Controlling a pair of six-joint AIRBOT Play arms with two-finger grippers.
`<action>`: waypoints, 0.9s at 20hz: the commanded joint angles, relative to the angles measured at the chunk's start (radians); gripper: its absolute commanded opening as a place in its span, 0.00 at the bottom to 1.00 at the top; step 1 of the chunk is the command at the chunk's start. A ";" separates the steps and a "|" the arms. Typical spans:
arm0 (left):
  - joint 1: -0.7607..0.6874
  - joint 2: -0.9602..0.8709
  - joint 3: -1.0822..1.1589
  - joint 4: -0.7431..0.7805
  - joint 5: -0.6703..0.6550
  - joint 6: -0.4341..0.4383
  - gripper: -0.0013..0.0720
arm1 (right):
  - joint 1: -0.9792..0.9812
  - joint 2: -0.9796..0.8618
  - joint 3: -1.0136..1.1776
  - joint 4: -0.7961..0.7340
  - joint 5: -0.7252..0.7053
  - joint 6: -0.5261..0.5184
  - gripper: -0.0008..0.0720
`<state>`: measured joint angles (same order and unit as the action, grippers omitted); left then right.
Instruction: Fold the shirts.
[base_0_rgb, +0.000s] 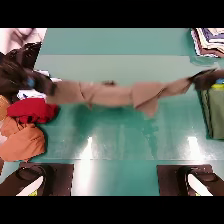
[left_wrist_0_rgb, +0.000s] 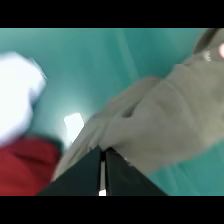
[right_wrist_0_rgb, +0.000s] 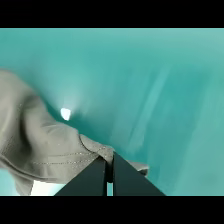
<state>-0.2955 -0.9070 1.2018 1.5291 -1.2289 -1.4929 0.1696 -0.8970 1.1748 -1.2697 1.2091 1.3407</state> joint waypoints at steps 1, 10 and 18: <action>-0.001 -0.001 -0.284 -0.098 0.095 0.000 0.05 | 0.098 0.001 -0.173 -0.015 -0.004 0.006 0.03; -0.001 0.004 -0.455 -0.147 0.128 -0.081 0.92 | 0.172 0.001 -0.399 -0.005 -0.004 0.041 0.03; -0.055 -0.159 -0.138 -0.377 0.253 0.009 0.92 | 0.171 0.001 -0.353 -0.005 -0.008 0.044 0.03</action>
<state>-0.3187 -0.9768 0.9897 1.2423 -1.0191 -1.5265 0.3401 -0.8963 0.8116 -1.2755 1.2041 1.3811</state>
